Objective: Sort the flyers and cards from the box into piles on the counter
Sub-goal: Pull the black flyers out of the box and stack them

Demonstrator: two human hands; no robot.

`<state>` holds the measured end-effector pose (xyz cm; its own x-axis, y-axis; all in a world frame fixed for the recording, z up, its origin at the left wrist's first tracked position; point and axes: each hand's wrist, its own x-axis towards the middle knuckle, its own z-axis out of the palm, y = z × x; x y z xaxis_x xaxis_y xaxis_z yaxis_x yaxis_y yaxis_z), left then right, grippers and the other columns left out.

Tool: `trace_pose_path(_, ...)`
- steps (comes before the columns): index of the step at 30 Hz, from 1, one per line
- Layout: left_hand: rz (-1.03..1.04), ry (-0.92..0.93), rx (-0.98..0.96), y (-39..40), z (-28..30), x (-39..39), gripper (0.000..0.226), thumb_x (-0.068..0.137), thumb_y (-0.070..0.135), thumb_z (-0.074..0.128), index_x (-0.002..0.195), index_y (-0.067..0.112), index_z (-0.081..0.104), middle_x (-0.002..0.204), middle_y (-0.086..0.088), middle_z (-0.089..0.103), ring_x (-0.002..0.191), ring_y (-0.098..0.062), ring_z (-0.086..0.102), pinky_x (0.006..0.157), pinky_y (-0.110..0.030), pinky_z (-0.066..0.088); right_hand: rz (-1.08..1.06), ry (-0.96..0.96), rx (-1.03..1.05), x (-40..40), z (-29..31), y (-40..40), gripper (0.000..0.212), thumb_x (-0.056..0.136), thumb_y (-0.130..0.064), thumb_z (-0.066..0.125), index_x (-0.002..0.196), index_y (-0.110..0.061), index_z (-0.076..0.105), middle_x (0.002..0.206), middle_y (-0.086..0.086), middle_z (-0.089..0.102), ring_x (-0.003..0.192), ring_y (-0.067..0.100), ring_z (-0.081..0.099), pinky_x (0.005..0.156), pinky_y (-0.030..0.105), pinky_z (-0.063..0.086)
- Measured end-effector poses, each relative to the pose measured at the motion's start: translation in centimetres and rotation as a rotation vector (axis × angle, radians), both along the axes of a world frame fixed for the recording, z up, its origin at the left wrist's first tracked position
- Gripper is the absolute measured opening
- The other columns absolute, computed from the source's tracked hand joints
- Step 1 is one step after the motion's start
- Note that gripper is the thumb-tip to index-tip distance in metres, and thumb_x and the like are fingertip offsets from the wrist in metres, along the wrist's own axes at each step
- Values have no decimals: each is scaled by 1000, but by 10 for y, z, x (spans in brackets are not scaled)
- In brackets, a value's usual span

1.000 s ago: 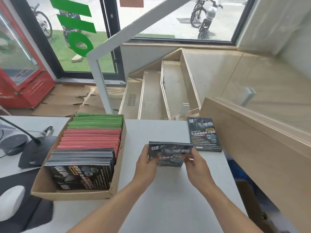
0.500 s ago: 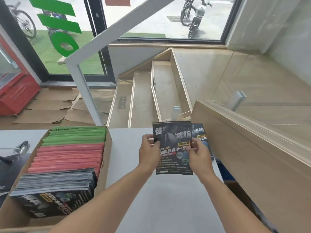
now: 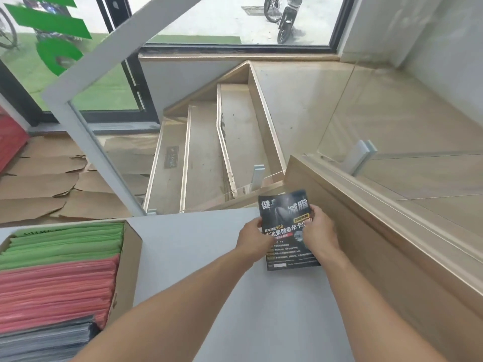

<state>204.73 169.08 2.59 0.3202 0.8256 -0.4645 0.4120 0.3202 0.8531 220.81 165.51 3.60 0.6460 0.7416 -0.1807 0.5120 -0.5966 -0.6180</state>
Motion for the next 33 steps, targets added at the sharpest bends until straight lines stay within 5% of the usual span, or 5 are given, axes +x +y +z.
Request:
trace_pose_path(5, -227, 229, 199, -10, -22, 0, 101, 56, 30, 90, 144, 24, 41, 137, 2, 52, 128, -22, 49, 101, -43, 51, 187, -255, -333, -2, -8, 10, 76, 91, -14, 61, 155, -19, 22, 147, 7, 36, 131, 30, 41, 101, 45, 41)
trace_pose_path(9, -498, 479, 273, -29, -35, 2, 144, 65, 36, 93, 159, 17, -13, 167, -5, -11, 154, -27, -3, 125, -40, 14, 334, -198, -350, -1, -2, 38, 77, 94, -8, 51, 159, -26, 13, 163, 5, 10, 141, 37, 26, 107, 48, 36)
trace_pose_path(16, -365, 387, 352, -39, -34, 12, 102, 91, 8, 61, 159, 21, -13, 168, -7, -12, 156, -21, 1, 118, -28, 26, 605, -241, -452, 19, 0, 75, 55, 97, -36, 55, 149, -29, 39, 155, 6, 36, 134, 35, 45, 109, 45, 39)
trace_pose_path(22, -359, 406, 308, -44, -21, 16, 104, 86, -5, 54, 160, 30, -10, 168, -4, -17, 139, -30, 42, 98, -33, 45, 641, -377, -448, 21, -2, 78, 43, 98, -33, 52, 140, -29, 45, 132, 7, 46, 114, 35, 55, 90, 42, 45)
trace_pose_path(33, -339, 391, 329, -49, -16, -8, 106, 84, 2, 63, 160, 33, -3, 166, 7, -21, 148, -21, 30, 99, -28, 44, 716, -610, -331, 12, 8, 65, 51, 98, -23, 55, 147, -23, 43, 149, 3, 44, 132, 29, 42, 103, 43, 43)
